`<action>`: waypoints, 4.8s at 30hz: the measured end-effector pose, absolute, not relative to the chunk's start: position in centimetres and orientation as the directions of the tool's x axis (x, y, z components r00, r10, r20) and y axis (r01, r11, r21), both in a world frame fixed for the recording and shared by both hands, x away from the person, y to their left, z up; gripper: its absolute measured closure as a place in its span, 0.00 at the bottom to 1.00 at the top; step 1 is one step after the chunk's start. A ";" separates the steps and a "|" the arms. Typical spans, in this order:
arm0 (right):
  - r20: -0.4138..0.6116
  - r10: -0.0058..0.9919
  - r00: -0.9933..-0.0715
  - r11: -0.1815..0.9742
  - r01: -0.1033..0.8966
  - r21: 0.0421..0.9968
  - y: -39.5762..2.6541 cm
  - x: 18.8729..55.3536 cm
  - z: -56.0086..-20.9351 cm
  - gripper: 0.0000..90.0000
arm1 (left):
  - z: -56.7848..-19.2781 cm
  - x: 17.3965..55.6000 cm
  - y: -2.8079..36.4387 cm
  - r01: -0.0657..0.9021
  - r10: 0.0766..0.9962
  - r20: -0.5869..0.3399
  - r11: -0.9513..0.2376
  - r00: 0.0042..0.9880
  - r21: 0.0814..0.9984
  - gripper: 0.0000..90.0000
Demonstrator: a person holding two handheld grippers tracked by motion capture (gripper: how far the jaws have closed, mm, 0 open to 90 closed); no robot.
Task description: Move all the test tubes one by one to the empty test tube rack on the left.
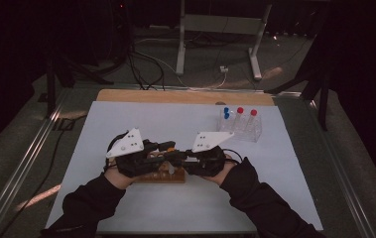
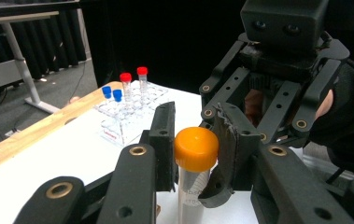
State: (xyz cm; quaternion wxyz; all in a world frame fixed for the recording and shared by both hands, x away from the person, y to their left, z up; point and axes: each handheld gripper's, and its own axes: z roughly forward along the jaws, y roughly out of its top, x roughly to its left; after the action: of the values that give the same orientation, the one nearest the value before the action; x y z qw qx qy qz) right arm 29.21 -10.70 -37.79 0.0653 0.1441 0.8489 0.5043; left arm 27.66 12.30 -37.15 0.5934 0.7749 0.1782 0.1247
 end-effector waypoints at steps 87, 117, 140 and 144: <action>0.018 0.410 -0.912 0.396 0.196 0.897 -16.3 29.1 -38.1 0.00 | -45.7 31.4 13.8 0.247 0.644 -0.039 -0.236 0.764 0.940 0.80; -0.043 0.513 -0.857 0.297 0.131 0.946 -20.8 31.2 -36.7 0.00 | -41.7 29.3 17.9 0.227 0.614 -0.124 -0.092 0.780 0.969 0.02; 0.011 0.858 -0.513 0.206 0.364 0.908 -32.1 39.4 -43.3 0.08 | -42.4 28.6 18.3 0.203 0.565 -0.108 -0.109 0.818 0.973 0.01; 0.025 0.887 -0.461 0.178 0.391 0.903 -32.6 40.4 -44.3 0.09 | -42.5 28.6 18.4 0.205 0.565 -0.112 -0.103 0.817 0.973 0.01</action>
State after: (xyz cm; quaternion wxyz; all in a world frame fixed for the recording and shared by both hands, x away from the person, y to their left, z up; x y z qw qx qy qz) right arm 40.41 -32.64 -44.28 0.2683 0.4444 0.7192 0.4619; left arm 28.61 18.39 -42.54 0.6153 0.7281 0.2642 0.1464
